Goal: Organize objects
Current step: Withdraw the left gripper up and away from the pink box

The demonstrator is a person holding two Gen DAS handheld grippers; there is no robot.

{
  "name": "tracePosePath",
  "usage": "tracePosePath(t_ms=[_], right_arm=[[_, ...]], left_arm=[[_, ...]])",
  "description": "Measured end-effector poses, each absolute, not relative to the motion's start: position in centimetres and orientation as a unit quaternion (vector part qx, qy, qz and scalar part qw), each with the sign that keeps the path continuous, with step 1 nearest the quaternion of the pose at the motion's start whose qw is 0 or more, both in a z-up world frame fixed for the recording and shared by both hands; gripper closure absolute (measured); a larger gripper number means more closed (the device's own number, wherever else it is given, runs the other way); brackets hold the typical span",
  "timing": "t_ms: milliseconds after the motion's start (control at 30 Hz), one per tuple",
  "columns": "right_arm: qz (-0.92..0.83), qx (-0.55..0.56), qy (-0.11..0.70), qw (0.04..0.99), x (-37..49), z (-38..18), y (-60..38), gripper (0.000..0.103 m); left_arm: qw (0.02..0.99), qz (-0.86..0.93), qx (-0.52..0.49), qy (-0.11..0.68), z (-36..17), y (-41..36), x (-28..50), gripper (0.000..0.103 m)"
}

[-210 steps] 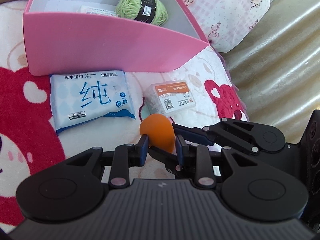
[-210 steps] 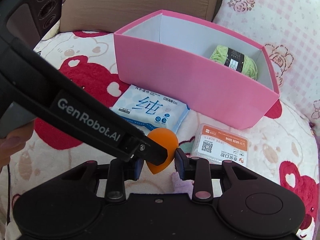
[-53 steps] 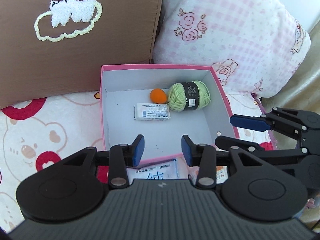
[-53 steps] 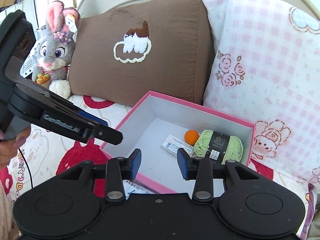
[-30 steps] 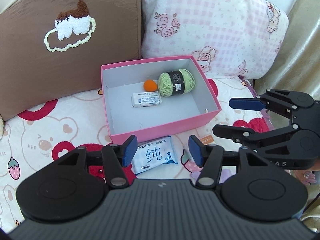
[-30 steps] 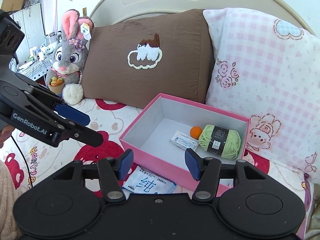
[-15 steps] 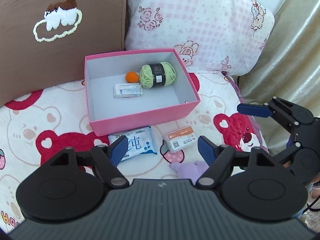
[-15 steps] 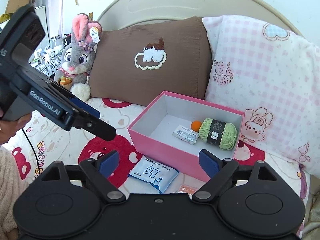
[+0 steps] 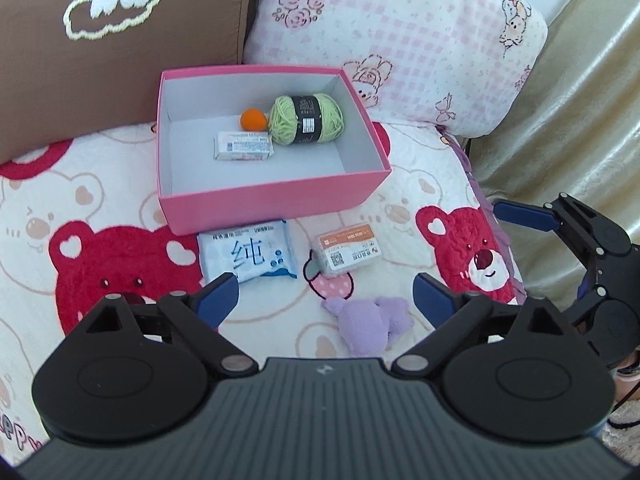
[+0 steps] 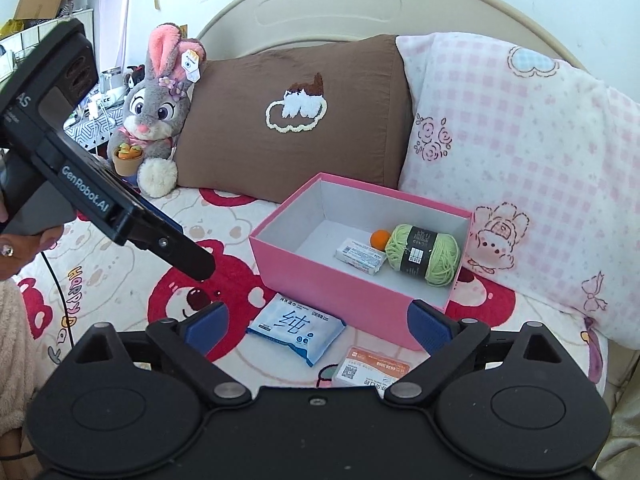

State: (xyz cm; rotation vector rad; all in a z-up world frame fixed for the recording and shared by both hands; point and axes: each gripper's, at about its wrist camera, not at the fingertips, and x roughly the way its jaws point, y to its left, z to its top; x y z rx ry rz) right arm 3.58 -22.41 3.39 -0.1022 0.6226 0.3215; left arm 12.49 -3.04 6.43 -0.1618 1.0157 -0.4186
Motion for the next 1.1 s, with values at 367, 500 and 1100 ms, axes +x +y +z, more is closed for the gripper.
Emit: tracePosePath(t_ms=[367,500,1100], right_arm=[[0.166,-0.012,0.309,0.936,2.2,-0.9,-22.7,0.005],[0.150,0.001,0.340,0.928,2.6,-2.8,-23.5,0.005],[0.104,-0.023,0.413,0.905,2.3,-8.9,-21.0,0.005]], left_arm=[[0.832,-0.198,-0.102,0.507,1.4,-4.6,11.6,0.008],[0.825,-0.194,-0.107,0.520,-0.7,-5.3,11.8,0.008],[0.814,-0.206,-0.100,0.534,-6.1,-7.6,11.3,0.011]])
